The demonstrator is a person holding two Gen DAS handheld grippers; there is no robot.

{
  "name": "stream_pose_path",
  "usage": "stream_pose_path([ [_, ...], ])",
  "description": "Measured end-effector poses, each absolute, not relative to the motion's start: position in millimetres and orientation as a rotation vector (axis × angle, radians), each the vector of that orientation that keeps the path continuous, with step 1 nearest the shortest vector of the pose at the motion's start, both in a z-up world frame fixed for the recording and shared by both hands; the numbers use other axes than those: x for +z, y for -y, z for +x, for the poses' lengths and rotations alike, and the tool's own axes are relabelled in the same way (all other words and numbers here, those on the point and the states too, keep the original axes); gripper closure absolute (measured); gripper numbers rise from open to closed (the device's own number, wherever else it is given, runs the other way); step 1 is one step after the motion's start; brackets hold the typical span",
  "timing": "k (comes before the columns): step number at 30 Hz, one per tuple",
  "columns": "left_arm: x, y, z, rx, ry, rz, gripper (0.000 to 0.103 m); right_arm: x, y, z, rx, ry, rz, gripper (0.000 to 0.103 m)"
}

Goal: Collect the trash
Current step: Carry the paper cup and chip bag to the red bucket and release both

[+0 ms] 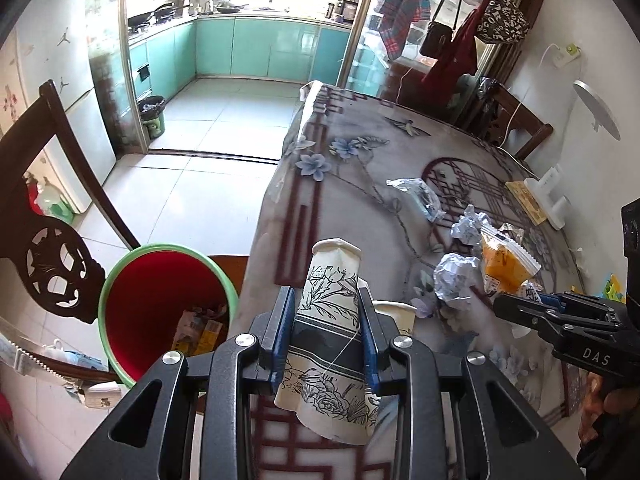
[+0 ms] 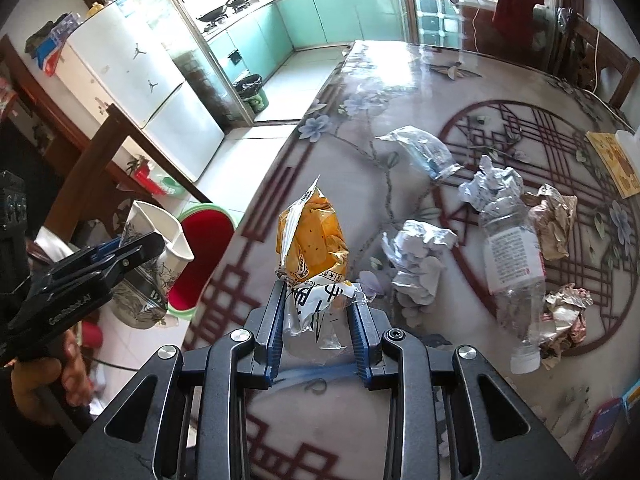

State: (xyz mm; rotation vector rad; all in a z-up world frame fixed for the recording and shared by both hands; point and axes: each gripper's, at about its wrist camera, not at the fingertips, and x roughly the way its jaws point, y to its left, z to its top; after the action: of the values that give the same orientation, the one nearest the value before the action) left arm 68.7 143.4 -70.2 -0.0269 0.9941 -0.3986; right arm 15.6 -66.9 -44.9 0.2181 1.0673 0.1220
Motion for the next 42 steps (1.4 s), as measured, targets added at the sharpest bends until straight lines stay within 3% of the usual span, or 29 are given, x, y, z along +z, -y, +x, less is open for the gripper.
stream_pose_path([
  [24,-115,-263,104,-0.178,-1.051,-0.117,0.075,-43,-29,67,0.261,-1.055,0.145,0.075],
  [42,-159,-327,136,-0.070,-1.126,-0.143,0.075,-77,-109,113,0.417,-1.157,0.087,0.075],
])
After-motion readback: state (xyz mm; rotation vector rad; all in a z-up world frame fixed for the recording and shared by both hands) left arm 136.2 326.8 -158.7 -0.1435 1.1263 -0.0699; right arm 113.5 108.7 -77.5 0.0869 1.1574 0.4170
